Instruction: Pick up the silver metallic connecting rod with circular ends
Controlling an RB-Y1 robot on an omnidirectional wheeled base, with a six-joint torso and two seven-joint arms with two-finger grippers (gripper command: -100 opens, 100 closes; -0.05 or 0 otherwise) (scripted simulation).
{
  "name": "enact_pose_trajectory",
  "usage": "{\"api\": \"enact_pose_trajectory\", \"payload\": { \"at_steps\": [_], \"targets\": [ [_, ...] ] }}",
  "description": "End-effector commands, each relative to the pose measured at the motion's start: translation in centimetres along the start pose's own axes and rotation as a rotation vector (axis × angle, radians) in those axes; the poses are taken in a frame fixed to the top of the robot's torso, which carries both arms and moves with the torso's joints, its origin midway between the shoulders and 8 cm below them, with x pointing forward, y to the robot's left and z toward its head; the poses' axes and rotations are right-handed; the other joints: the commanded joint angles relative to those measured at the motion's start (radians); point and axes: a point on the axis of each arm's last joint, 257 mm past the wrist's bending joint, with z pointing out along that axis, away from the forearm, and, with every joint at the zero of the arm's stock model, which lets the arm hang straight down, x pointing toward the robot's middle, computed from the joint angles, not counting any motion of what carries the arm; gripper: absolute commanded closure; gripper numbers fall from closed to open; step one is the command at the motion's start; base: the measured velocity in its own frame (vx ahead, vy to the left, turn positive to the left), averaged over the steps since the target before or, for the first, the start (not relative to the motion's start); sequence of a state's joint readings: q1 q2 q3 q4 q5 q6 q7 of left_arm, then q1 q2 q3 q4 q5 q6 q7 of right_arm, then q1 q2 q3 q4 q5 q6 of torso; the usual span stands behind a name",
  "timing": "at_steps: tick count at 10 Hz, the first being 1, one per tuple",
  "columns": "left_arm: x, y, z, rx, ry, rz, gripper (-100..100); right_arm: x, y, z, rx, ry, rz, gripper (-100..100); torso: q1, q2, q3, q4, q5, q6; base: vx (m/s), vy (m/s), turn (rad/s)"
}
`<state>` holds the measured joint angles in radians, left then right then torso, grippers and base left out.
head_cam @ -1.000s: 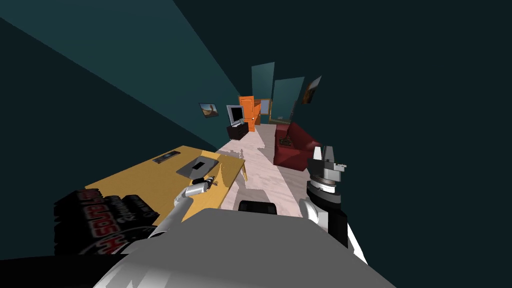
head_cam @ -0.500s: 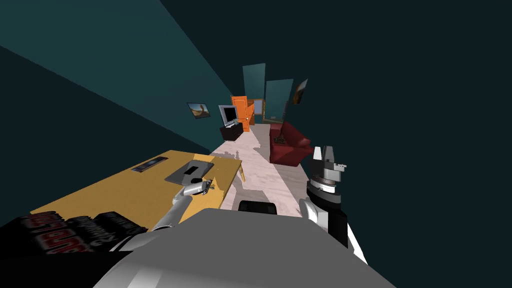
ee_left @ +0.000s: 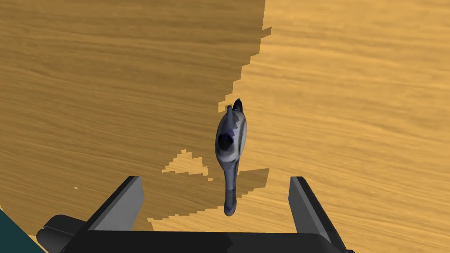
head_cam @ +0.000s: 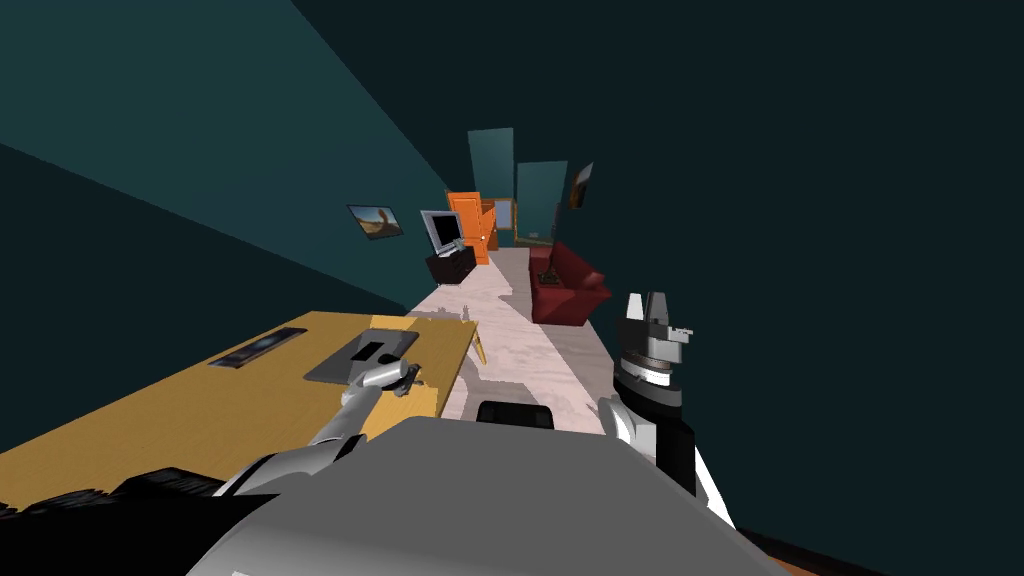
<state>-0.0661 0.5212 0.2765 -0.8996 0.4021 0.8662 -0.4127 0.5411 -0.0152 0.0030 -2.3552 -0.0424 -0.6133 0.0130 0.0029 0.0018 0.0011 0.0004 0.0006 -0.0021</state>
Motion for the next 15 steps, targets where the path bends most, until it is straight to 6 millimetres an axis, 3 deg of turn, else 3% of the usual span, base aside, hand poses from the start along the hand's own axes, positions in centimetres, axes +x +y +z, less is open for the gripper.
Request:
{"api": "enact_pose_trajectory", "payload": {
  "at_steps": [1,6,9,10,11,14,15],
  "targets": [
    [0.1,0.8,0.0,-0.031,0.011,-0.005,-100,0.0,0.0,0.0,0.0,0.0,0.0,0,0.0,0.0,0.0,0.0,0.0,0.0,-0.023,0.03,-0.102],
    [-0.7,4.3,-0.4,-0.181,0.068,-0.039,-100,0.0,0.0,0.0,0.0,0.0,0.0,0,0.001,0.0,0.0,0.0,0.0,-0.001,-0.04,0.04,-0.206],
    [-0.6,4.8,-0.5,-0.201,0.077,-0.044,-100,0.0,0.0,0.0,0.0,0.0,0.0,0,-0.001,-0.001,-0.001,0.0,0.0,-0.001,-0.022,0.018,-0.093],
    [-0.6,4.9,-0.5,-0.205,0.079,-0.045,0,0.0,0.0,0.0,0.0,0.0,0.0,0,-0.001,-0.002,-0.001,0.0,0.0,-0.001,0.0,0.0,0.0],
    [0.3,5.4,0.2,-0.205,0.078,-0.046,-100,0.0,0.0,0.0,0.0,0.0,0.0,0,-0.002,-0.003,-0.001,-0.001,0.0,-0.001,0.007,0.037,-0.014],
    [1.7,6.2,1.1,-0.204,0.077,-0.047,-100,0.0,0.0,0.0,0.0,0.0,0.0,0,0.001,-0.004,-0.002,-0.001,0.0,-0.001,0.014,0.053,-0.015],
    [1.3,6.0,0.8,-0.205,0.078,-0.047,-100,0.0,0.0,0.0,0.0,0.0,0.0,0,0.001,-0.004,-0.002,-0.001,0.0,-0.001,0.006,0.021,-0.005]
  ]
}}
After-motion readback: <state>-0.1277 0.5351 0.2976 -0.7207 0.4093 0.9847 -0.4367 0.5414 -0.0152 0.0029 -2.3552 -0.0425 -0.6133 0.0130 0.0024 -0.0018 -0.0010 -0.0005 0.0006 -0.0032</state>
